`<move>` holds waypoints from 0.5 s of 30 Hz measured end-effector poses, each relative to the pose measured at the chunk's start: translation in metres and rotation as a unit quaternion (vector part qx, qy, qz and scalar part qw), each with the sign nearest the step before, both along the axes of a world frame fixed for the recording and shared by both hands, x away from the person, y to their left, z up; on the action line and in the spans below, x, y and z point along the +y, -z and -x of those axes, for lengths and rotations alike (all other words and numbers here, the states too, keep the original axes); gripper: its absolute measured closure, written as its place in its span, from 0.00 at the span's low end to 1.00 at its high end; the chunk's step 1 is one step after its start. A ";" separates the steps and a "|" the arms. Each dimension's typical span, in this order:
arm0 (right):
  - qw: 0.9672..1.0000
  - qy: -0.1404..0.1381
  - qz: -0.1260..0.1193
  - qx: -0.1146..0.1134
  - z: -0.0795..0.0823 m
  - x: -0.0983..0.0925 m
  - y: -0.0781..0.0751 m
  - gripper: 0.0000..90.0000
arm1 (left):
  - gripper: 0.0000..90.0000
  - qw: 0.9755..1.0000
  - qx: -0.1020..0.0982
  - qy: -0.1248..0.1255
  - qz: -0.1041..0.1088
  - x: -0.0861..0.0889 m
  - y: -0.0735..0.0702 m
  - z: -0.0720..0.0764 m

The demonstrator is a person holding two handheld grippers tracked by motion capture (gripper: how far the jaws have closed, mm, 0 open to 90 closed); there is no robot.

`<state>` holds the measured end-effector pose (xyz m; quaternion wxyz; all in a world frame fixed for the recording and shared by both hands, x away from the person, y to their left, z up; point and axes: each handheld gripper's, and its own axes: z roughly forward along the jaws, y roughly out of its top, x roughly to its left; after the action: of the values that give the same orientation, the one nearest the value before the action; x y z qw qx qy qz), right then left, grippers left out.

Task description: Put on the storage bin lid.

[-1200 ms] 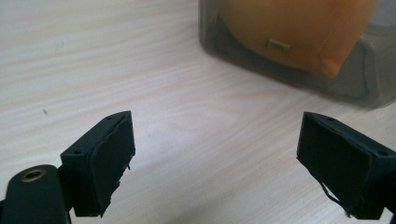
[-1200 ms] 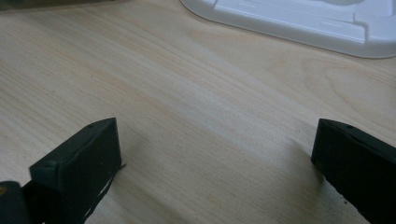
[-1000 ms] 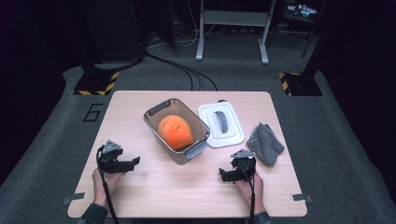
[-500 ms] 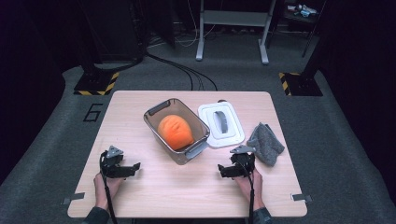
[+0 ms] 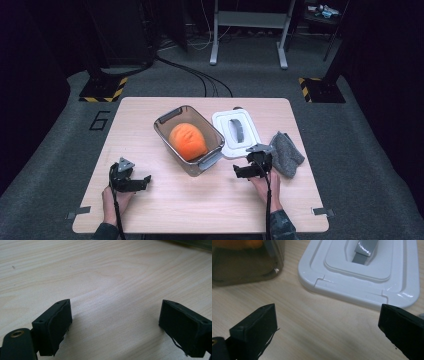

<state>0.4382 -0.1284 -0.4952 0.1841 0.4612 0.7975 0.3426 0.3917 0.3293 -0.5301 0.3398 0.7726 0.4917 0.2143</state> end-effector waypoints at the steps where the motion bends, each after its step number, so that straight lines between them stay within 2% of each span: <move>1: 1.000 0.004 0.003 0.003 -0.003 0.001 -0.002 0.01 | 0.12 1.000 -0.001 0.000 0.000 0.000 0.000 0.000; 5: 1.000 0.003 -0.002 0.002 -0.015 0.000 -0.008 0.00 | 0.12 1.000 -0.002 0.000 0.000 -0.001 0.000 0.000; 7: 1.000 0.005 -0.006 0.007 -0.019 0.000 -0.011 0.00 | 0.12 1.000 -0.008 0.003 -0.004 -0.001 0.001 0.001; 15: 1.000 0.005 -0.008 0.009 -0.044 0.004 -0.016 0.00 | 0.12 1.000 -0.005 0.005 -0.006 -0.002 0.000 0.001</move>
<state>0.4821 -0.1247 -0.4793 0.1755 0.4696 0.7940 0.3438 0.3905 0.3276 -0.5300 0.3385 0.7760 0.4846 0.2198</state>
